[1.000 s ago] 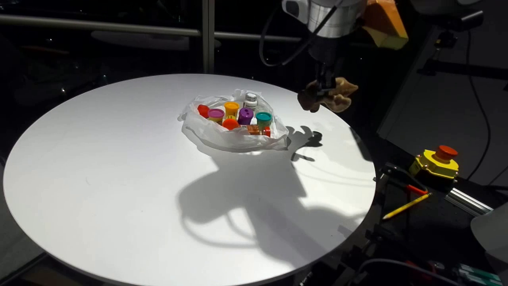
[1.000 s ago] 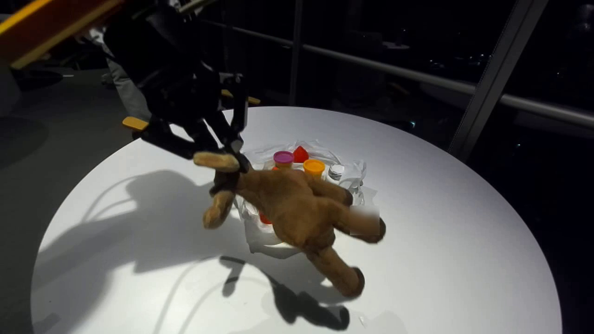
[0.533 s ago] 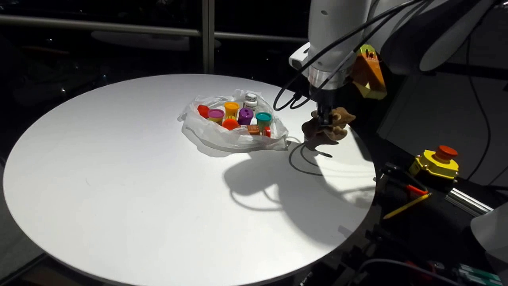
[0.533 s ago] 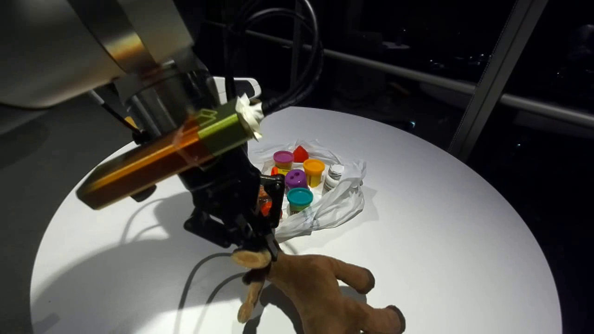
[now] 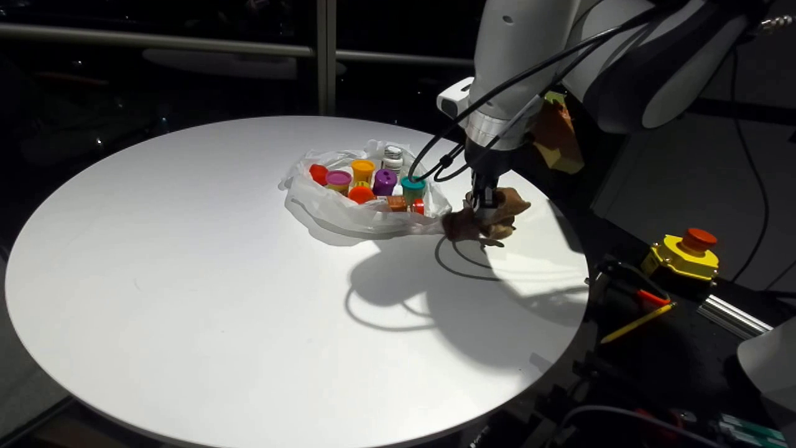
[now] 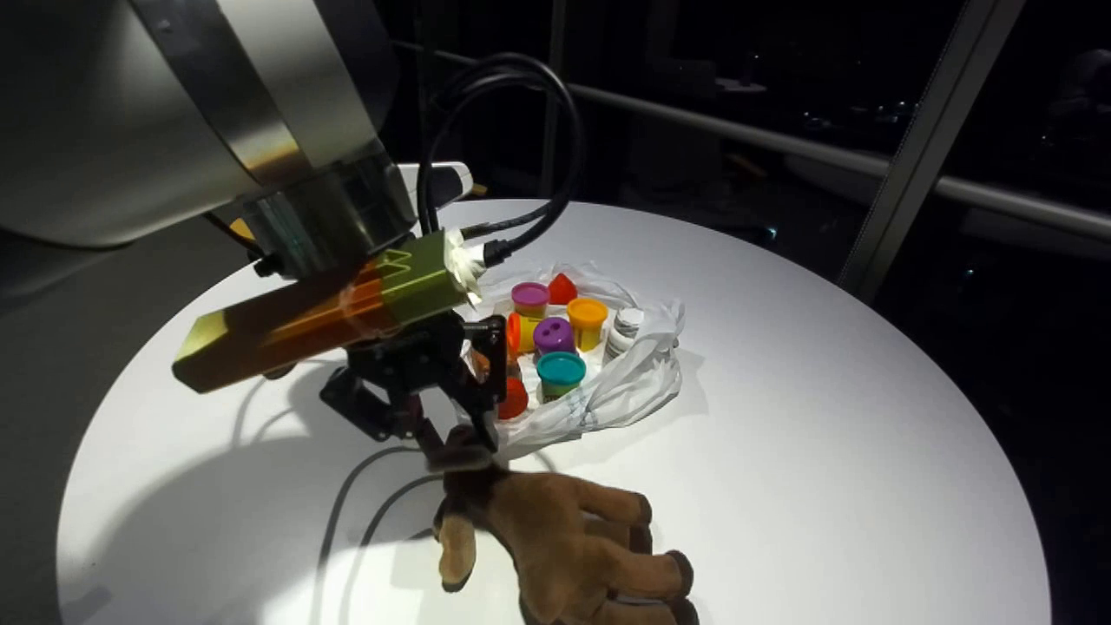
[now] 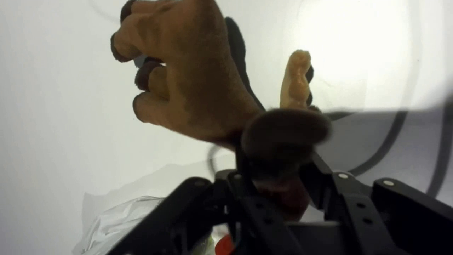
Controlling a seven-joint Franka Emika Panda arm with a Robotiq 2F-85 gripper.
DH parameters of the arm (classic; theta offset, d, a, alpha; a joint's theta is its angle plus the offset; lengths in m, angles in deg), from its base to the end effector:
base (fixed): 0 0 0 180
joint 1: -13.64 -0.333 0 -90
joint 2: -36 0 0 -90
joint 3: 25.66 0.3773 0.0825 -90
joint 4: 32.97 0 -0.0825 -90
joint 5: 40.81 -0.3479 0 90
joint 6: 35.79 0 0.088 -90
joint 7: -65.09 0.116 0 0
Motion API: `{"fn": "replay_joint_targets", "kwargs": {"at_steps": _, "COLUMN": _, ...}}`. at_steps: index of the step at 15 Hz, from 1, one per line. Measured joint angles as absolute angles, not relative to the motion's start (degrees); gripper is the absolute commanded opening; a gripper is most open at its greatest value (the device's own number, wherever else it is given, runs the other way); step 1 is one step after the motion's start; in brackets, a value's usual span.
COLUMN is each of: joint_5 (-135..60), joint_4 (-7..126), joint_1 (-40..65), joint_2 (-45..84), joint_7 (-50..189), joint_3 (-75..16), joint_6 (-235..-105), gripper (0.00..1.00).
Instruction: Remove all the contents from the white plastic bag one at a time and put them on the table
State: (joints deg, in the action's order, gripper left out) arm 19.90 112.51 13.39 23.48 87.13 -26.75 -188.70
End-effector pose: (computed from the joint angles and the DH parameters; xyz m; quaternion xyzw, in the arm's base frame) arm 0.4347 0.0158 0.2635 0.9356 0.2798 0.0004 0.2153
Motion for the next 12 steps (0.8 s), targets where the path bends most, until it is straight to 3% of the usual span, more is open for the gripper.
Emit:
{"fn": "replay_joint_targets", "kwargs": {"at_steps": 3, "joint_5": 12.48, "joint_4": 111.07, "joint_1": 12.93, "joint_2": 26.55, "joint_7": 83.73, "joint_3": -25.6, "joint_6": -187.9, "gripper": 0.98}}
{"fn": "replay_joint_targets", "kwargs": {"at_steps": 4, "joint_5": 9.76, "joint_4": 110.13, "joint_1": 12.69, "joint_2": 27.45, "joint_7": 81.97, "joint_3": -25.18, "joint_6": -187.3, "gripper": 1.0}}
{"fn": "replay_joint_targets", "kwargs": {"at_steps": 12, "joint_5": -0.44, "joint_4": 96.59, "joint_1": 12.11, "joint_2": 20.46, "joint_7": 73.5, "joint_3": -25.48, "joint_6": -186.66, "gripper": 1.0}}
